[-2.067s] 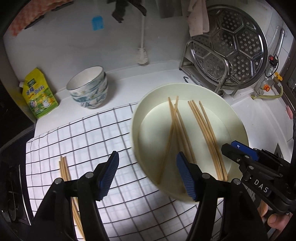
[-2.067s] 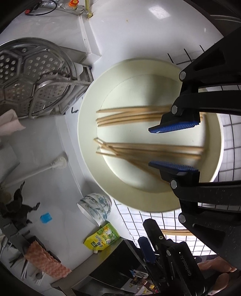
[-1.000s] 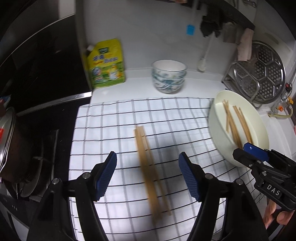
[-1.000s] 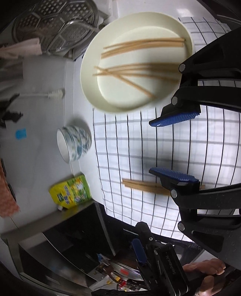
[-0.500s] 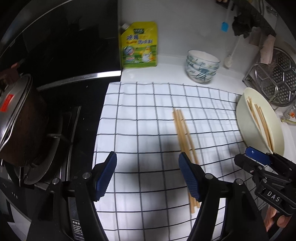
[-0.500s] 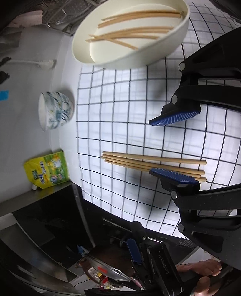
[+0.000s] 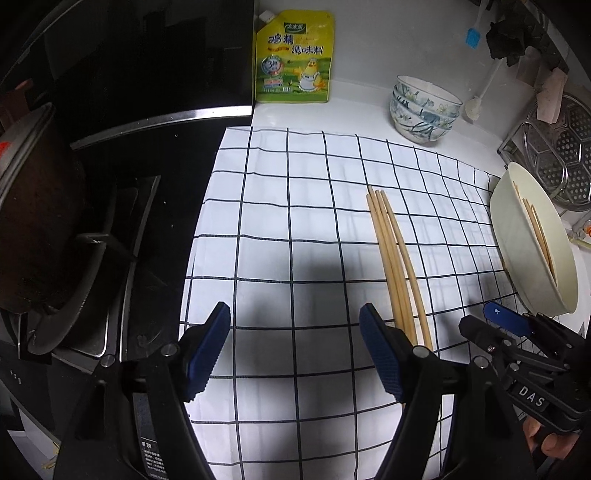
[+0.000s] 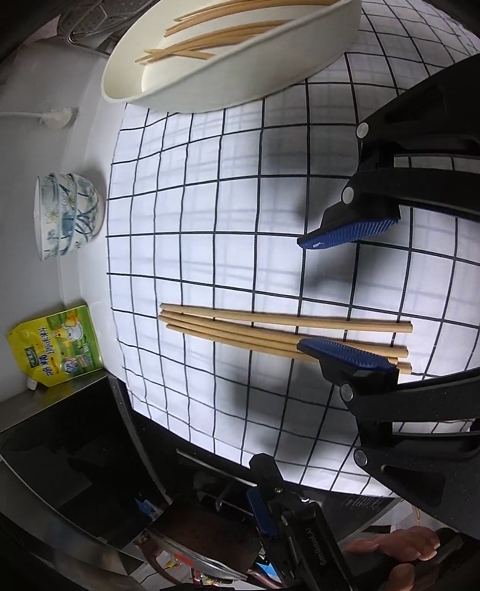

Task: Organize utensils
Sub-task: 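Lower both open tools toward the loose chopsticks on the grid cloth, then close the right tool on a loose chopstick while the left tool grasps another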

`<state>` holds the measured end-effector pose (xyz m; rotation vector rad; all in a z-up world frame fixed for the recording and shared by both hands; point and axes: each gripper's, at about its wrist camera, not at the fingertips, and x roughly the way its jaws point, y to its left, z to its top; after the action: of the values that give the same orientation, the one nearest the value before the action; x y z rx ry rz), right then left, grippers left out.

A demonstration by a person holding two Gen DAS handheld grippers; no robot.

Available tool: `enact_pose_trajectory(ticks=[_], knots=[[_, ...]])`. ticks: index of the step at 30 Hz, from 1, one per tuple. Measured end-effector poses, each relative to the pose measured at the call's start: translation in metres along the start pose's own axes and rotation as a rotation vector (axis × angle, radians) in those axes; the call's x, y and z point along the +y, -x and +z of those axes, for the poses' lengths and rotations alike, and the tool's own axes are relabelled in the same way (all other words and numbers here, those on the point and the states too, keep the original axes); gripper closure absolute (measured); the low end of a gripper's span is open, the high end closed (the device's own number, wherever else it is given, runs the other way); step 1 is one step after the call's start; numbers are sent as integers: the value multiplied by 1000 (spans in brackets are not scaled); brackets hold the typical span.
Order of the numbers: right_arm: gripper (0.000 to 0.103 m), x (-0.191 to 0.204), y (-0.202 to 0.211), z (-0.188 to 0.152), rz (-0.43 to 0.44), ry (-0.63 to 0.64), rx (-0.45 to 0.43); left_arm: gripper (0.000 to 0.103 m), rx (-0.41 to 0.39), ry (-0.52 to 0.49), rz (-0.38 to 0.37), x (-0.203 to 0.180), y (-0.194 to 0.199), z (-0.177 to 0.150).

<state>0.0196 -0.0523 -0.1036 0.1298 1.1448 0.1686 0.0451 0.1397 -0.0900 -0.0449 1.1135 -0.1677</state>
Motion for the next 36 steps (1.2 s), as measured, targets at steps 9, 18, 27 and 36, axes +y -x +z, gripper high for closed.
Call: enact_pose_trajectory(ticks=[9,18,27,36], knots=[[54,7,-24,-3,-27,29,29,31,43,10,-21,1,-21,-3],[54,19,-40,-6,-112,84,27,30,49,5,-25,3,-26,-7],[54,10,-41,-7,-156,62,-5,30,51,-33,-48,-13,-33,-11],[54,-16,-34,-9,-180,-8,-9,29,61,-103,-70,-44,-46,-16]])
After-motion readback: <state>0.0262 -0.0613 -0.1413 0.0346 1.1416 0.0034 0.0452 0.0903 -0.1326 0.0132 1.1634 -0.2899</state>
